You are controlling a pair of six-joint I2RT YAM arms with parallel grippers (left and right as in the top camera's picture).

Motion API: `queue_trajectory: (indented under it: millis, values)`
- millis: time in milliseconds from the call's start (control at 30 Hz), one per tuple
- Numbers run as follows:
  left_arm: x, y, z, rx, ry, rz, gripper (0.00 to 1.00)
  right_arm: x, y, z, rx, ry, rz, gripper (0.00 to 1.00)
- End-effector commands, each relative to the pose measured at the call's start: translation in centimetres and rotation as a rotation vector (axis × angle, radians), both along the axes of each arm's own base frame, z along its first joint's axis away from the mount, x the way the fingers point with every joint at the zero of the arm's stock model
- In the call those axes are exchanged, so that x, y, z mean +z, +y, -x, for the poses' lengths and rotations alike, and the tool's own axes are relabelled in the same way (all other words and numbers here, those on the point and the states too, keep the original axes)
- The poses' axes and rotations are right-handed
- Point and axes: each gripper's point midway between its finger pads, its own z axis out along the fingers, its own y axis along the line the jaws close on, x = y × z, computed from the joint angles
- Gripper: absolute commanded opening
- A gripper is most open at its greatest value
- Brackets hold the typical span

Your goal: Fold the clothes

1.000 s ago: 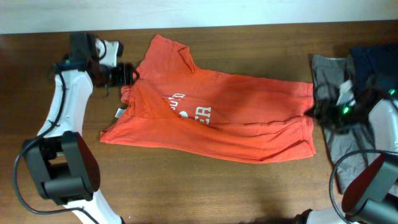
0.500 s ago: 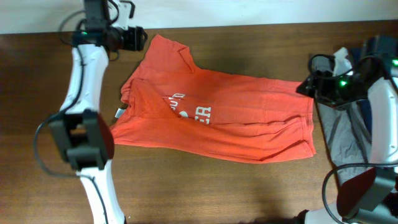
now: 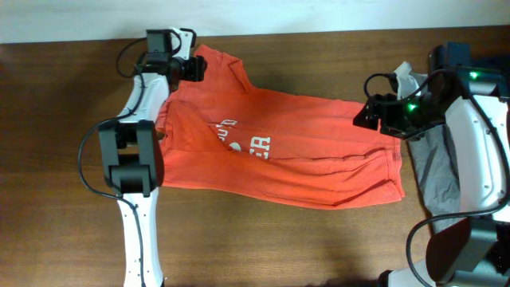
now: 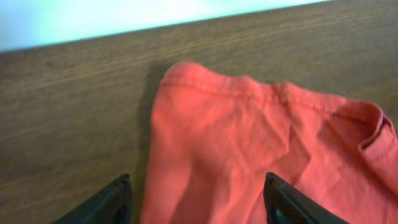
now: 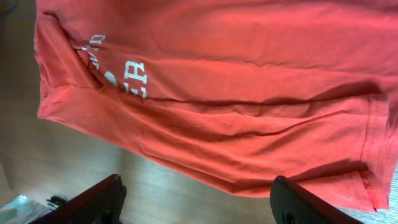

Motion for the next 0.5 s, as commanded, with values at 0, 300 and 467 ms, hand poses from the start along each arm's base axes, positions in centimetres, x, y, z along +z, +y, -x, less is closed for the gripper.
queue_trajectory:
  millis: [0,300,467]
  values:
    - [-3.1,-0.1,-0.2,0.035,0.017,-0.088,0.61,0.7,0.1,0.1,0.010,-0.018,0.013,0.79]
    - [-3.8,0.0,-0.2,0.036,0.014,-0.138,0.01,0.6,0.2,0.6,0.010,0.008,0.009,0.79]
    - [-1.4,1.4,0.4,0.053,0.039,-0.139,0.00,0.6,0.2,0.5,0.010,0.001,0.011,0.79]
